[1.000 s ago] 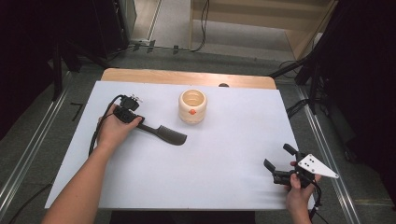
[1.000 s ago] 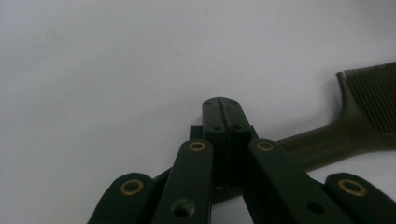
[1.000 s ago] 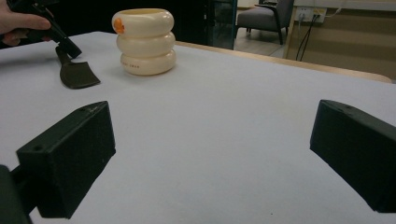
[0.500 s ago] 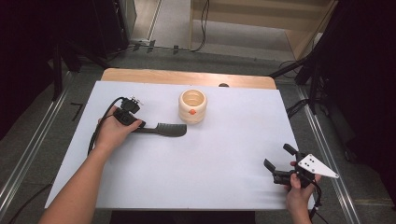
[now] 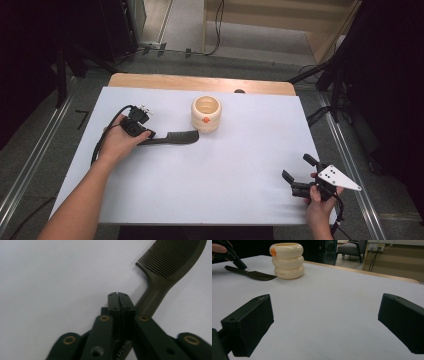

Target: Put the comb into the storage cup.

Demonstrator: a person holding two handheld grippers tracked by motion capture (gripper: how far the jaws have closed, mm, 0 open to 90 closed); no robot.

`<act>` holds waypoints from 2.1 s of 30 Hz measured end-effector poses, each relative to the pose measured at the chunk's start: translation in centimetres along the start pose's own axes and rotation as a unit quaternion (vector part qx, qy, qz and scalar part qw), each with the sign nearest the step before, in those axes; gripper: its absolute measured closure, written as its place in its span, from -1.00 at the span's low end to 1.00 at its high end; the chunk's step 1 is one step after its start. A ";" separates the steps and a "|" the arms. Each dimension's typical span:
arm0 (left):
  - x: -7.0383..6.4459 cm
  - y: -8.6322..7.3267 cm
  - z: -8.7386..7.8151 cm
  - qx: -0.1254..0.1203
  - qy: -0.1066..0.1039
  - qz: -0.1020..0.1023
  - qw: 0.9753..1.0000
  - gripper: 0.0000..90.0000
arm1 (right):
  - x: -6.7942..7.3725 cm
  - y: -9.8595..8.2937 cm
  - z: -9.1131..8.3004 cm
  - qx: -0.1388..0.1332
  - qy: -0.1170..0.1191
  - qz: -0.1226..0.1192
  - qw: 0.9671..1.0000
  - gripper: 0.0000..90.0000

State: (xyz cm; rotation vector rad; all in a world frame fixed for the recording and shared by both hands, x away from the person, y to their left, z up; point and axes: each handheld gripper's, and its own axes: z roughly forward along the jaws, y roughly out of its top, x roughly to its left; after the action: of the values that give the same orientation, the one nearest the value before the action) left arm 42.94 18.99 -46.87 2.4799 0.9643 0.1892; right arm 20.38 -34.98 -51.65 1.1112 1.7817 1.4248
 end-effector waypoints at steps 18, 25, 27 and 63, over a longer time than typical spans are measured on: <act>-0.5 0.7 -0.5 0.002 -0.068 0.080 0.994 0.18 | 0.0 0.0 0.1 0.000 0.003 -0.002 1.000 -1.00; -1.0 0.7 1.0 0.040 -0.075 0.097 0.992 0.19 | 0.0 0.0 0.2 0.003 0.009 -0.013 1.000 -1.00; -1.0 0.6 1.1 0.040 -0.075 0.102 0.991 0.20 | 0.0 0.0 0.2 0.004 0.009 -0.013 1.000 -1.00; -1.7 -1.7 -0.6 0.012 -0.084 0.115 0.990 0.61 | 0.3 0.1 0.2 0.008 0.002 -0.019 1.000 -1.00</act>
State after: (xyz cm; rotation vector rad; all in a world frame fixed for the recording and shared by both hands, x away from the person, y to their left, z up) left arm 40.49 19.22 -47.13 2.5777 0.6150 0.0401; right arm 20.43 -34.58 -51.60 1.0777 1.8099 1.3932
